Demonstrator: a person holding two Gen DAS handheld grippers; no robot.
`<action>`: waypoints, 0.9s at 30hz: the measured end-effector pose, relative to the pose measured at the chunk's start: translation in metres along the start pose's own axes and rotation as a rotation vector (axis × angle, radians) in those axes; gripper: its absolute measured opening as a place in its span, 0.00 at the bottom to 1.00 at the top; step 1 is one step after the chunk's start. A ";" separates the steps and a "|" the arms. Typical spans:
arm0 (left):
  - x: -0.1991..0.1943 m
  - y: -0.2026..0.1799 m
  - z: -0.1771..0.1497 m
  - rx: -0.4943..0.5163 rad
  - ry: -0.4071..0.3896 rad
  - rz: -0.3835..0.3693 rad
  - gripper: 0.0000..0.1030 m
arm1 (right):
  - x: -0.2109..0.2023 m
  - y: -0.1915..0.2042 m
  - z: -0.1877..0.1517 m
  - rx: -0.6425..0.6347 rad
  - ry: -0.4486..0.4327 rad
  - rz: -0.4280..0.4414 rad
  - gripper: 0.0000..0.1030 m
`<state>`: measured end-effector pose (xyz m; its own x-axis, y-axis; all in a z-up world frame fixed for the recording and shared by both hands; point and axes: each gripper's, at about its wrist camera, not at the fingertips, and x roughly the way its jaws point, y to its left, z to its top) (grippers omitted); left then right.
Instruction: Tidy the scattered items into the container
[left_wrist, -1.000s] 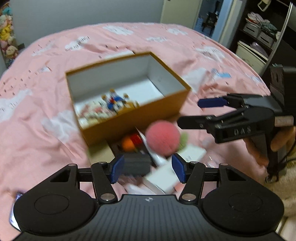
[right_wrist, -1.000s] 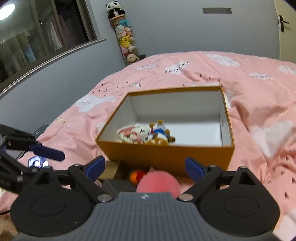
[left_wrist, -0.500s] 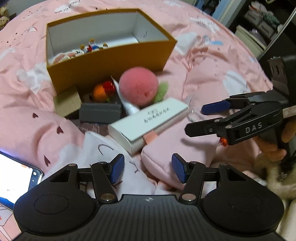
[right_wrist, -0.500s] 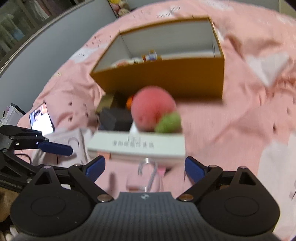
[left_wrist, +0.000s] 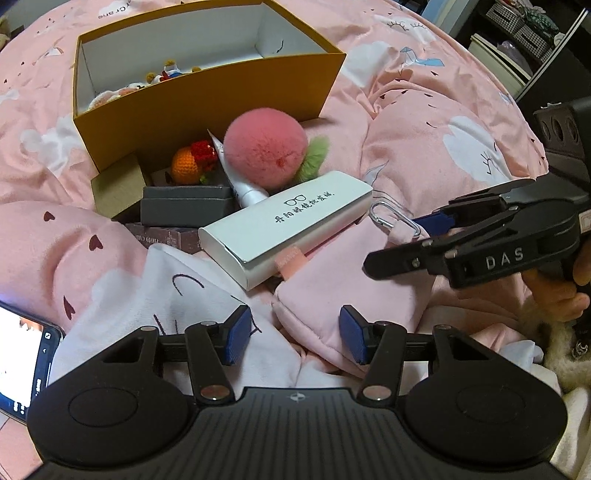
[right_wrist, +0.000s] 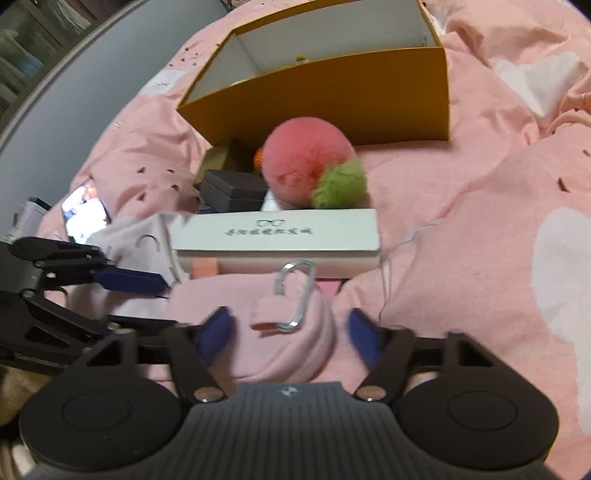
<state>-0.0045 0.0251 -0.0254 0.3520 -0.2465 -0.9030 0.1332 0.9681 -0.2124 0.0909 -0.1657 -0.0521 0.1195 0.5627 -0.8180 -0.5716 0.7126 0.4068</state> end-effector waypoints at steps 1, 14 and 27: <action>0.000 0.000 0.000 0.002 0.000 0.001 0.60 | -0.001 -0.001 0.001 0.008 -0.001 0.013 0.51; -0.015 0.001 0.001 0.018 -0.088 0.022 0.60 | -0.041 0.012 0.023 -0.151 -0.148 -0.088 0.41; -0.021 0.008 0.002 0.007 -0.150 0.060 0.60 | -0.039 -0.012 0.069 -0.295 -0.190 -0.376 0.42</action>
<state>-0.0085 0.0383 -0.0078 0.4940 -0.1926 -0.8479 0.1139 0.9811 -0.1565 0.1490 -0.1672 0.0036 0.4905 0.3758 -0.7862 -0.6620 0.7475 -0.0557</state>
